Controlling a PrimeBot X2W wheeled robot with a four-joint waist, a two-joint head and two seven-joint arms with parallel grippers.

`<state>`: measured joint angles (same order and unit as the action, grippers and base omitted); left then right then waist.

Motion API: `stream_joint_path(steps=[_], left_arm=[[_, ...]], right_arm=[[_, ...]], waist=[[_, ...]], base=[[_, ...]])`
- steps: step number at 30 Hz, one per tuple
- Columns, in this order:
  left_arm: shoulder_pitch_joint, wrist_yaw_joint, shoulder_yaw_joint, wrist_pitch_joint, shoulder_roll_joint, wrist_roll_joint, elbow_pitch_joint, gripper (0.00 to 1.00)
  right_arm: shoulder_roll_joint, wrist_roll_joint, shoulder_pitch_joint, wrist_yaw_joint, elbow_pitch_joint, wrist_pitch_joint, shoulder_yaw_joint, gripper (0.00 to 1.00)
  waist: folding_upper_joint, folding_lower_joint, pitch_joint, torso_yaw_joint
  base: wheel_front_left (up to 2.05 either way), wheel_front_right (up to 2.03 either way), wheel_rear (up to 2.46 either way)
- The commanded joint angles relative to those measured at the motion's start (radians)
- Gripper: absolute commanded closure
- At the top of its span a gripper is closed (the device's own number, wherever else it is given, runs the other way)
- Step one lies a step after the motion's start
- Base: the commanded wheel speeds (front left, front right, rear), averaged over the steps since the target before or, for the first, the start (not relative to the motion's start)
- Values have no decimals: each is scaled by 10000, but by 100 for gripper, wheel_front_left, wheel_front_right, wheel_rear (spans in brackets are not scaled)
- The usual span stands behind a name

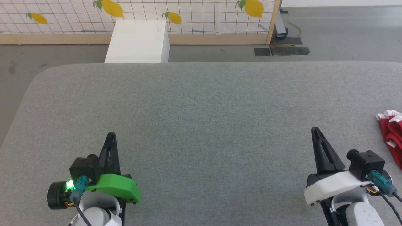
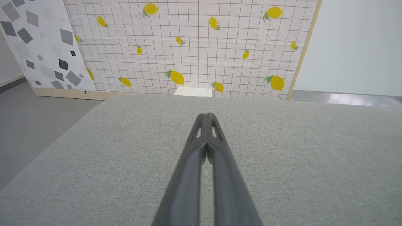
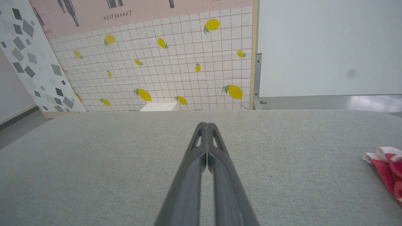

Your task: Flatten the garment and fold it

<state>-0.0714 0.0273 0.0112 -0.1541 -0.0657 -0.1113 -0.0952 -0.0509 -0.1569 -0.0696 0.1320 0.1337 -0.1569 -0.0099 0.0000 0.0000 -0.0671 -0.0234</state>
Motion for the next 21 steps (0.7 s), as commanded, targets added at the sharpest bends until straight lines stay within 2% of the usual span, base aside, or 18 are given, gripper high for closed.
stream_joint_path(steps=[1, 21], left_arm=[[170, -58, -35, 53, 39, 81, 57, 100], [316, -116, -56, 453, 70, 358, 297, 100]], right_arm=[[3, 114, 162, -5, -93, 55, 11, 100], [4, 505, 305, -7, -428, 462, 34, 100]], waist=[[0, 0, 12, 5], [0, 0, 189, 66]], base=[[0, 0, 0], [0, 0, 0]])
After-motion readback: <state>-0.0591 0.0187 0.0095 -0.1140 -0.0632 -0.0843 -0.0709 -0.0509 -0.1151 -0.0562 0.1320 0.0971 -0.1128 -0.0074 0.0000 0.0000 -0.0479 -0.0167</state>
